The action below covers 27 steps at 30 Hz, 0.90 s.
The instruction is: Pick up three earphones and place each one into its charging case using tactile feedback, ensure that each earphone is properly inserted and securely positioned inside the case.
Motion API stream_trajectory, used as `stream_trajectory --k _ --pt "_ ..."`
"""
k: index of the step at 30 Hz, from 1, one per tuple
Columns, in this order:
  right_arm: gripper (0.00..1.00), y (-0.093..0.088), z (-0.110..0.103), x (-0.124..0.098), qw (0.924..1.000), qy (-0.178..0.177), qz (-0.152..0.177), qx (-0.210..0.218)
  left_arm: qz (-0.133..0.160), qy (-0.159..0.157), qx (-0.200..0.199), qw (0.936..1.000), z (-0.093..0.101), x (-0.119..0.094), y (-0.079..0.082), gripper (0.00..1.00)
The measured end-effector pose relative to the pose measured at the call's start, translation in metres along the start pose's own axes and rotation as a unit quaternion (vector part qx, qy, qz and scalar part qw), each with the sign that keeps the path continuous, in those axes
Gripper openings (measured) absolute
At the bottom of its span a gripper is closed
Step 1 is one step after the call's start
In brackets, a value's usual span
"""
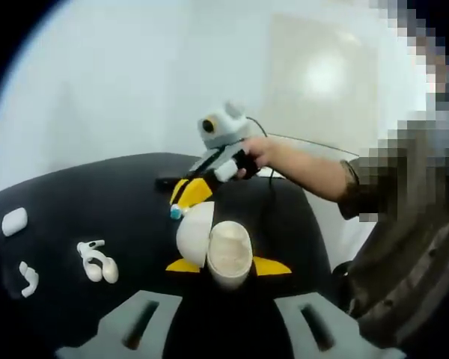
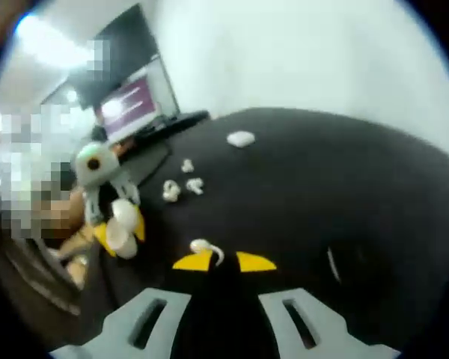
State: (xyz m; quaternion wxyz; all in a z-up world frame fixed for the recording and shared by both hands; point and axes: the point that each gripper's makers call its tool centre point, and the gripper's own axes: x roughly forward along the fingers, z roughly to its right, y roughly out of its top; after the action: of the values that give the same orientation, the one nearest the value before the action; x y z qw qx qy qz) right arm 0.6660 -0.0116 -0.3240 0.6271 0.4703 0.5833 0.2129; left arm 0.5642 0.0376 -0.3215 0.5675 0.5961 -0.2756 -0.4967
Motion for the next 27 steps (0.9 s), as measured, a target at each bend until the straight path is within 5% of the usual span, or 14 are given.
stream_trajectory --k 3,7,10,13,16,19,22,25,26,27 --pt "0.06 -0.001 -0.009 0.001 0.9967 -0.031 -0.025 -0.071 0.000 0.000 0.000 1.0000 0.001 0.001 0.000 0.19" --pt "0.05 0.003 -0.011 -0.003 0.9810 -0.084 -0.046 -0.169 0.000 0.001 -0.002 1.0000 0.000 0.001 0.000 0.19" --pt "0.05 0.019 -0.022 -0.011 0.9770 -0.112 0.001 -0.181 -0.001 0.004 -0.002 1.0000 -0.001 0.001 0.000 0.19" --pt "0.05 0.046 -0.042 -0.032 0.9462 -0.166 0.061 -0.271 -0.001 0.005 -0.004 1.0000 -0.016 0.003 0.002 0.19" --pt "0.05 0.057 -0.088 -0.040 0.9095 -0.157 0.099 -0.372 -0.001 0.005 -0.009 1.0000 -0.024 0.004 0.004 0.19" --pt "0.05 0.048 -0.112 -0.030 0.8988 -0.136 0.094 -0.406 -0.001 0.004 -0.011 0.9999 -0.019 0.004 0.005 0.19" --pt "0.05 0.045 -0.113 -0.021 0.8544 -0.176 0.075 -0.483 -0.001 0.004 -0.013 0.9999 -0.016 0.004 0.005 0.19" --pt "0.05 0.040 -0.115 -0.014 0.8320 -0.185 0.043 -0.521 -0.001 0.005 -0.012 0.9999 -0.017 0.002 0.005 0.19" --pt "0.05 0.040 -0.109 -0.010 0.8118 -0.189 0.032 -0.552 -0.001 0.006 -0.011 0.9999 -0.017 0.001 0.004 0.19" --pt "0.05 0.036 -0.110 -0.007 0.8053 -0.186 0.018 -0.563 -0.001 0.006 -0.010 0.9999 -0.016 0.001 0.004 0.19"
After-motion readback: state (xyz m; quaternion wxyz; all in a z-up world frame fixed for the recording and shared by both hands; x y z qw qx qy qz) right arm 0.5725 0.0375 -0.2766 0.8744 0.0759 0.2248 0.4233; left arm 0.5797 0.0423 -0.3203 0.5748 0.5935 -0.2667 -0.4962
